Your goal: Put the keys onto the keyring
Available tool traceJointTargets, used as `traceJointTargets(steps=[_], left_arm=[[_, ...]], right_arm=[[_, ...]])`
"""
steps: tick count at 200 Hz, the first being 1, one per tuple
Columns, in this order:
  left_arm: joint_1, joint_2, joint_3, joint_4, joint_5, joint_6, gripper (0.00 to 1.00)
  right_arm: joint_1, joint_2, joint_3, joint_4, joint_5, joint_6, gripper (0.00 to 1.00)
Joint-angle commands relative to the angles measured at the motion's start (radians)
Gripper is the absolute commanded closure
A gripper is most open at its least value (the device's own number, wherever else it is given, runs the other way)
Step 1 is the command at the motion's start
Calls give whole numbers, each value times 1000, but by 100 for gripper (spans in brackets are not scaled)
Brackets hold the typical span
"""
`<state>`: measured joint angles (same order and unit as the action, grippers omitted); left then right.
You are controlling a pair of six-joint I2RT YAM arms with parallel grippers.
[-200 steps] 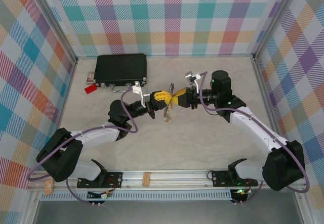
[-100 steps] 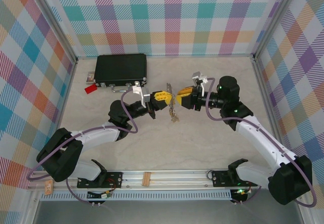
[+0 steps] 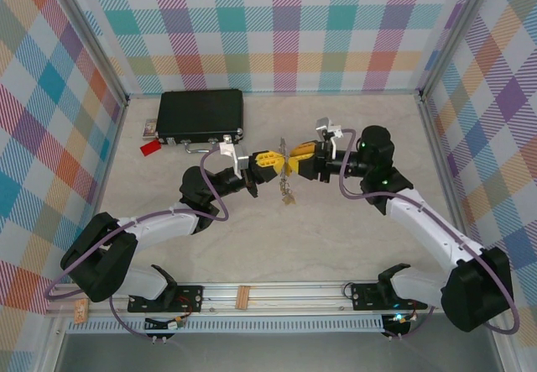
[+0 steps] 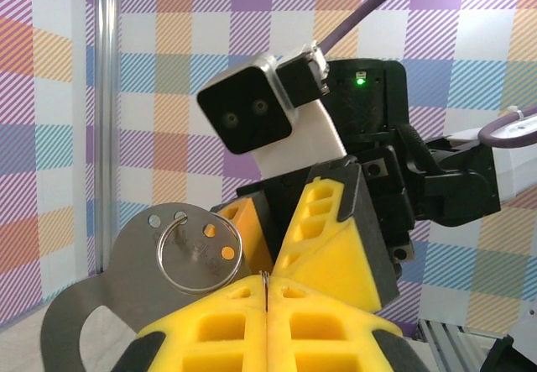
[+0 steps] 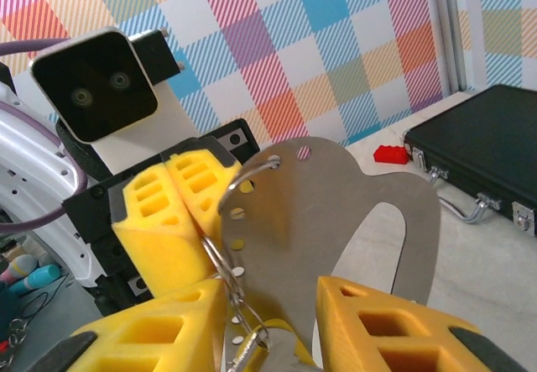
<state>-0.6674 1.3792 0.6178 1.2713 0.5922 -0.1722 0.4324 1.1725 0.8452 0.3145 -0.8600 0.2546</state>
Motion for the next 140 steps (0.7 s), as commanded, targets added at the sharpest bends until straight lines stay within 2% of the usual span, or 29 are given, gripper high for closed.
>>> traceJointTargets(steps=[1, 83, 123, 140], left_arm=[[-13, -4, 20, 68, 7, -16, 100], [-14, 9, 26, 68, 15, -24, 100], [-14, 3, 25, 67, 11, -22, 100], [-14, 4, 22, 66, 8, -20, 100]], right_arm=[[8, 17, 37, 44, -50, 11, 67], [27, 26, 48, 62, -91, 7, 79], [28, 29, 57, 18, -98, -12, 98], [28, 21, 61, -22, -86, -32, 100]])
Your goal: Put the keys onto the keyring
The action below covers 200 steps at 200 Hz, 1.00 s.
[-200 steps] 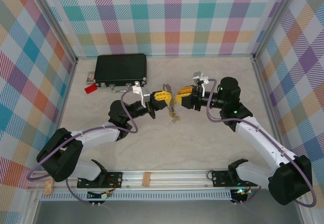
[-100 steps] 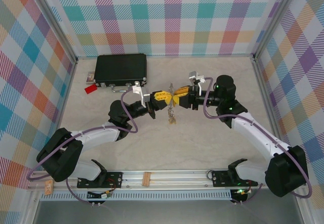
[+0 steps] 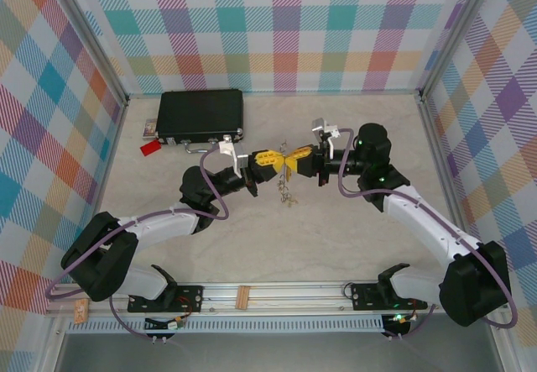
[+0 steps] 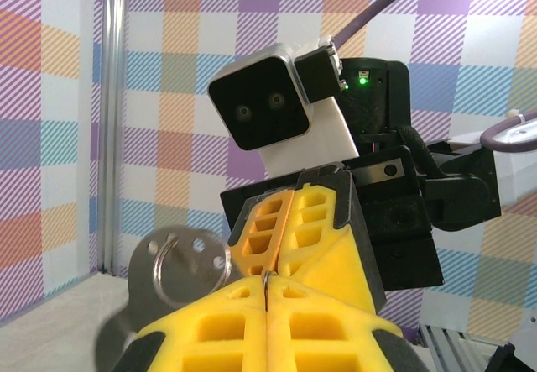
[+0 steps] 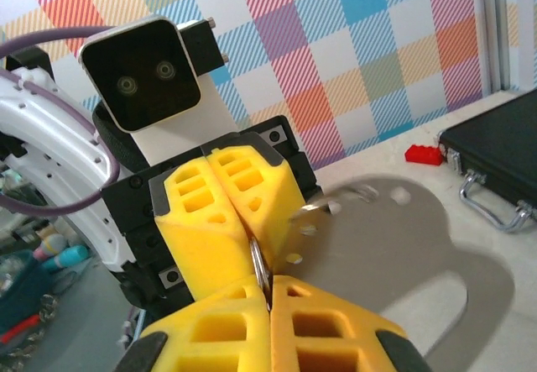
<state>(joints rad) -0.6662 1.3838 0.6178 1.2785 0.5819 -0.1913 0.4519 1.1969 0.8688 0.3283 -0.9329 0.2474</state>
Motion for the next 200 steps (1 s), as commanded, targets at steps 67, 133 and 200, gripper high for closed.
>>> traceJointTargets(steps=[67, 133, 200], left_arm=[[37, -21, -25, 45, 21, -7, 87], [95, -62, -72, -91, 82, 84, 85], [99, -123, -31, -446, 135, 311, 84]], right_arm=[[9, -45, 132, -432, 110, -286, 100], [11, 62, 302, -800, 243, -552, 100], [86, 174, 428, -1035, 409, -766, 100]])
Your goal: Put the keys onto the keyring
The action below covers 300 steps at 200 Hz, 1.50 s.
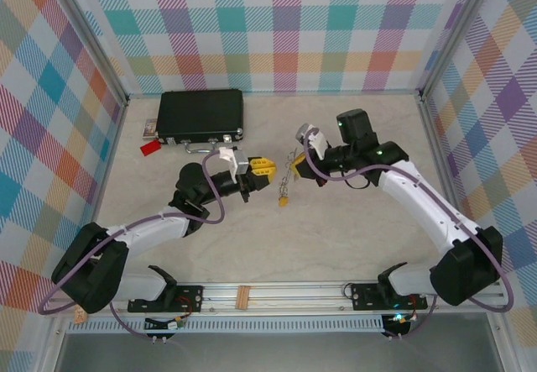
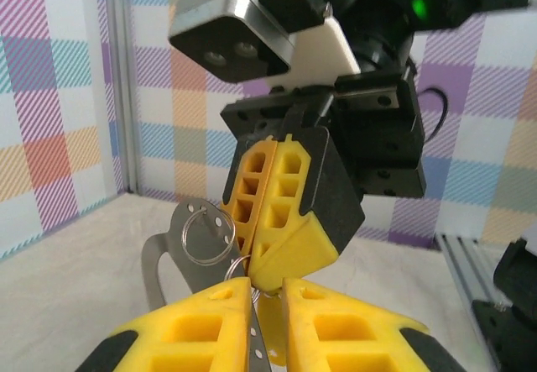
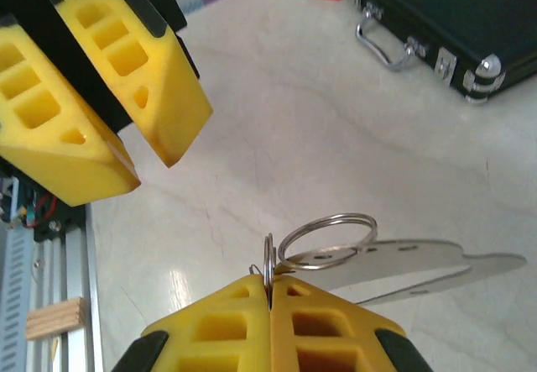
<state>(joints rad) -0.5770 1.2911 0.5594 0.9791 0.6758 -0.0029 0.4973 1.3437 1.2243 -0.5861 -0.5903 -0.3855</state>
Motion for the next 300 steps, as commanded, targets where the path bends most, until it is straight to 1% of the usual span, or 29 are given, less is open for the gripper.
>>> traceJointTargets(steps=[1, 29, 65, 84, 126, 198, 255, 275, 284, 295, 300], left_arm=[[9, -31, 28, -151, 42, 126, 84], [8, -26, 53, -273, 60, 185, 84], [8, -20, 50, -282, 46, 205, 84], [8, -17, 60, -313, 45, 218, 84], [6, -7, 78, -384, 47, 254, 84], [0, 5, 86, -389, 54, 260, 84], [-8, 20, 97, -393, 85, 257, 86], [-11, 26, 103, -399, 99, 257, 90], [-12, 27, 105, -403, 102, 259, 94], [-12, 28, 105, -405, 101, 259, 95], [-12, 27, 105, -405, 104, 260, 97]], right_arm=[[42, 28, 74, -125, 68, -136, 100], [62, 66, 116, -161, 88, -171, 100], [87, 96, 146, -182, 107, -209, 100], [106, 115, 160, -197, 132, -225, 100], [125, 123, 161, -189, 140, -232, 100], [159, 130, 164, -190, 138, -235, 100], [176, 141, 166, -184, 130, -233, 100], [178, 141, 166, -181, 127, -231, 100], [178, 140, 165, -179, 125, -230, 100], [178, 137, 164, -175, 128, -228, 100], [178, 137, 162, -174, 129, -227, 100]])
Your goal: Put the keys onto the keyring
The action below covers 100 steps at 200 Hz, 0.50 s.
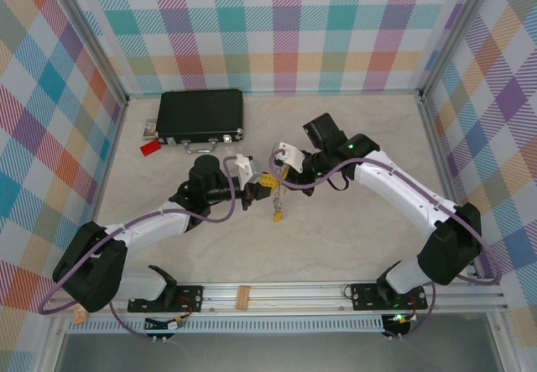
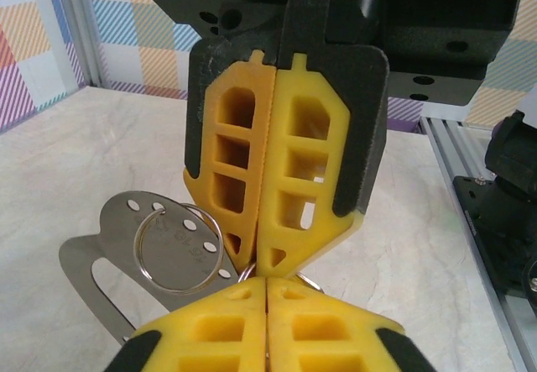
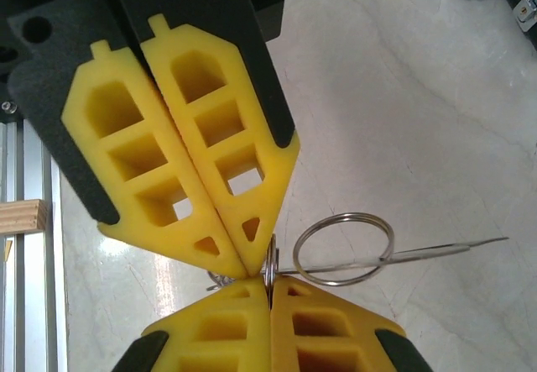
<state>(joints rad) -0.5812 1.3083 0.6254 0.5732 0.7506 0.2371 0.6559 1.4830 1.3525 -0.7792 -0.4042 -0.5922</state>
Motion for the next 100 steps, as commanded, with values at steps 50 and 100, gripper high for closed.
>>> traceJointTargets(steps=[50, 100], left_arm=[[-9, 7, 36, 8, 43, 20, 100], [-8, -24, -2, 71, -16, 10, 100]], right_arm=[[19, -13, 20, 36, -43, -13, 100], [19, -29, 2, 57, 18, 14, 100]])
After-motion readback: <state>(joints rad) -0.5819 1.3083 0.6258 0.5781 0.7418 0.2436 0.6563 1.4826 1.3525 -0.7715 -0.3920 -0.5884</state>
